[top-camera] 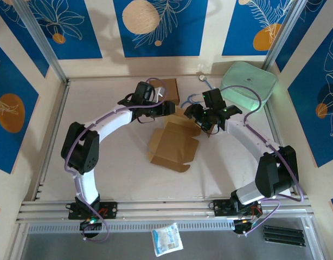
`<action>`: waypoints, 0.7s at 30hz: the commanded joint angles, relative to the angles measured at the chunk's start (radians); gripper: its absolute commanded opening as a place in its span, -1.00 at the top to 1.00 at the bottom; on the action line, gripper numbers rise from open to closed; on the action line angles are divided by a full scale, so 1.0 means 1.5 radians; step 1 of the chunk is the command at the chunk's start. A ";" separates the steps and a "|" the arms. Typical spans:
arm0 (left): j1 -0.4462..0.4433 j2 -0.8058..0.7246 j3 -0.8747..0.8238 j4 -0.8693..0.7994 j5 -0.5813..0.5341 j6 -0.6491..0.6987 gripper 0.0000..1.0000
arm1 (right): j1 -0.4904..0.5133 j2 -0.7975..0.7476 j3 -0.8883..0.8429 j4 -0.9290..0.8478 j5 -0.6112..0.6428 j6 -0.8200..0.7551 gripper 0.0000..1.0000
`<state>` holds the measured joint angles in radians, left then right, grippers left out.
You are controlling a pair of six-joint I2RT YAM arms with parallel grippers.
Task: Fold the paper box
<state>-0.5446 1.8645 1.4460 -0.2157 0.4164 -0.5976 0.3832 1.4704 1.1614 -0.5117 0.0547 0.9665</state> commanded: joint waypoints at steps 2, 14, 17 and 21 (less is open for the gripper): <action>-0.012 -0.039 -0.007 0.006 -0.011 -0.004 -0.43 | 0.009 -0.036 0.006 -0.003 0.063 -0.008 -0.43; -0.029 -0.027 -0.003 -0.008 -0.005 0.004 -0.41 | 0.021 0.046 0.033 0.059 -0.031 -0.022 -0.15; -0.031 -0.035 -0.009 -0.023 -0.022 0.017 -0.35 | 0.021 0.043 0.029 0.054 -0.020 -0.023 0.01; -0.032 -0.034 -0.014 -0.041 -0.040 0.033 -0.33 | 0.016 0.030 0.022 0.039 -0.001 -0.034 0.06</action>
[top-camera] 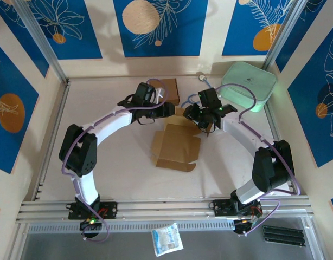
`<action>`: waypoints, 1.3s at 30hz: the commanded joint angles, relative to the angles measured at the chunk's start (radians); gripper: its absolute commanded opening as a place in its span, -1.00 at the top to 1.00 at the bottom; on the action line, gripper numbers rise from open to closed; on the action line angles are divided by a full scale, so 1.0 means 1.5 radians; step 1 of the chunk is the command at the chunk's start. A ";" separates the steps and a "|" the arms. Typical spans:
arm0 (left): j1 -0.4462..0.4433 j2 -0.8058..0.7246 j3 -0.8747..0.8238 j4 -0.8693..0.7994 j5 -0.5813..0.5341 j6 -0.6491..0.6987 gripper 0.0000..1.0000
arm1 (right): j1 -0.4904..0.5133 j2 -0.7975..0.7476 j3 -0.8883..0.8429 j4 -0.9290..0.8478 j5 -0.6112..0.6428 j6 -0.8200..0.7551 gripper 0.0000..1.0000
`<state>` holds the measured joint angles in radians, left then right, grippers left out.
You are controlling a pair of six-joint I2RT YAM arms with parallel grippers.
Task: Fold the paper box
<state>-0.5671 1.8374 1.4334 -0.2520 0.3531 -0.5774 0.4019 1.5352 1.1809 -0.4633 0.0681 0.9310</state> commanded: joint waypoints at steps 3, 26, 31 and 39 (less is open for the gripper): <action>-0.016 -0.010 -0.006 -0.016 0.002 0.020 -0.33 | -0.001 -0.028 0.009 -0.002 -0.016 -0.018 0.06; -0.016 0.013 0.014 -0.024 -0.006 0.030 -0.32 | 0.061 -0.242 -0.221 -0.021 0.134 -0.026 -0.47; -0.017 0.024 0.010 -0.035 -0.014 0.047 -0.31 | 0.059 -0.172 -0.253 0.061 0.164 -0.034 -0.88; -0.016 0.022 -0.002 -0.036 -0.013 0.054 -0.29 | 0.031 -0.082 -0.260 0.200 0.164 -0.085 -0.98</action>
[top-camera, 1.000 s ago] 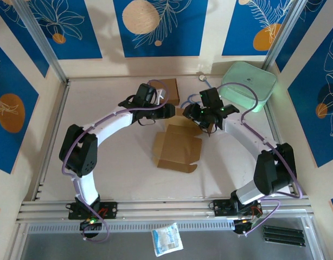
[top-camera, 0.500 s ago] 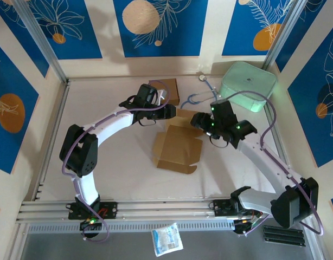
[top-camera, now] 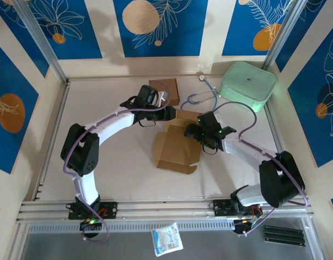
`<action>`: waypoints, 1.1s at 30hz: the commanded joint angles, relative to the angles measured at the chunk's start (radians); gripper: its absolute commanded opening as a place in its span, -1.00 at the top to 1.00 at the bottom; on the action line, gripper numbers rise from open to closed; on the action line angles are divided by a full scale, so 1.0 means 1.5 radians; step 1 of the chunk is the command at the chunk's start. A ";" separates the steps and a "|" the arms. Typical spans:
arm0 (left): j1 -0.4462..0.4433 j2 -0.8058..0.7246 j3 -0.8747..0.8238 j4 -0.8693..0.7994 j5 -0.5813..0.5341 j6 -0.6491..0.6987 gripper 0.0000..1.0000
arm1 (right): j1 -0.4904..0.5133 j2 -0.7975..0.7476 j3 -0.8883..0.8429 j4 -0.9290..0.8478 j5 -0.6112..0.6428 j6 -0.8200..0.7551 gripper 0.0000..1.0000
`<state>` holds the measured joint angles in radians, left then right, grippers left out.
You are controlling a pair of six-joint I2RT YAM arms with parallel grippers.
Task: Fold the paper box
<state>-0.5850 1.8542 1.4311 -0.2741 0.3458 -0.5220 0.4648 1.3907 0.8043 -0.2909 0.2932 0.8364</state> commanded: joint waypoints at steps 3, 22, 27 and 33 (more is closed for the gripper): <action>-0.005 0.009 -0.001 -0.020 -0.006 0.018 -0.29 | -0.023 0.033 -0.019 0.132 0.015 -0.028 -0.98; -0.005 0.004 -0.001 -0.016 0.000 0.016 -0.28 | -0.037 0.067 -0.082 0.332 -0.129 -0.081 -0.85; -0.005 0.005 -0.002 -0.011 0.005 0.011 -0.28 | -0.031 0.106 -0.065 0.327 -0.160 -0.084 -0.82; -0.005 0.001 -0.010 -0.006 0.004 0.009 -0.28 | -0.016 0.122 -0.052 0.333 -0.164 -0.109 -0.80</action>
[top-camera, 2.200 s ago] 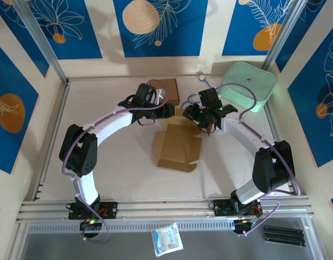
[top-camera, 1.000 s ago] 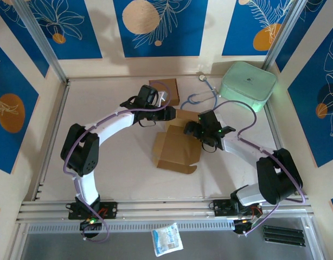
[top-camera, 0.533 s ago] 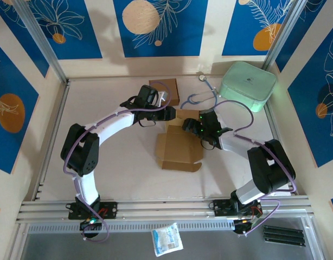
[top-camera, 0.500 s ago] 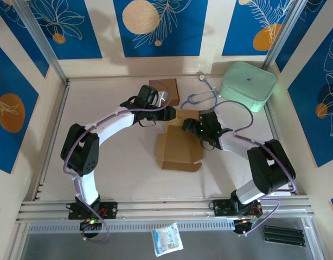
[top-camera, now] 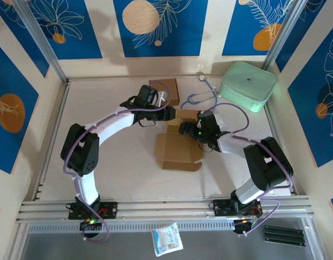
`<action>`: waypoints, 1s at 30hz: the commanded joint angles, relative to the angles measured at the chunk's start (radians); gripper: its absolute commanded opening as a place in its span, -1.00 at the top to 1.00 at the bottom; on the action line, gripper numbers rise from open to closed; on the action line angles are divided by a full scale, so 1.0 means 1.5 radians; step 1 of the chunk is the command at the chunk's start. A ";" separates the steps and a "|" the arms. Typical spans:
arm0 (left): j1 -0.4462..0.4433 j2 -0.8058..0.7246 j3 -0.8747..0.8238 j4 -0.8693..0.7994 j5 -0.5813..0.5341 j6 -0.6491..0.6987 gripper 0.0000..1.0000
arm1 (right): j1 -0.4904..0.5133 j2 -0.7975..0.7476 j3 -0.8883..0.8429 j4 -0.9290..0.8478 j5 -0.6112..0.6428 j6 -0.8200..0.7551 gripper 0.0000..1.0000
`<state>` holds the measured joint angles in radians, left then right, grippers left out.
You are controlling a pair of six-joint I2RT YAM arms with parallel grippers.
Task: Fold the paper box
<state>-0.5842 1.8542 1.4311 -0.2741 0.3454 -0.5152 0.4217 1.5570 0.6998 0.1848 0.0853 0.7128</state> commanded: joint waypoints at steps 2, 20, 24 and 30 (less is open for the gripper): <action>-0.006 0.001 -0.011 -0.005 0.005 0.004 -0.28 | 0.014 0.022 0.023 0.016 -0.034 -0.027 -0.80; -0.004 -0.078 0.007 -0.044 -0.056 0.034 -0.45 | 0.117 -0.365 -0.080 -0.250 0.137 -0.061 -1.00; -0.007 -0.117 -0.008 -0.040 -0.071 0.029 -0.46 | 0.098 -0.486 -0.100 -0.313 0.159 -0.095 -0.98; -0.051 -0.187 -0.047 -0.057 -0.142 0.045 -0.36 | 0.002 -0.587 -0.107 -0.392 0.189 -0.094 -1.00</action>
<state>-0.6147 1.6291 1.3933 -0.3244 0.2066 -0.4839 0.4648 0.7136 0.5499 -0.2909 0.2955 0.5827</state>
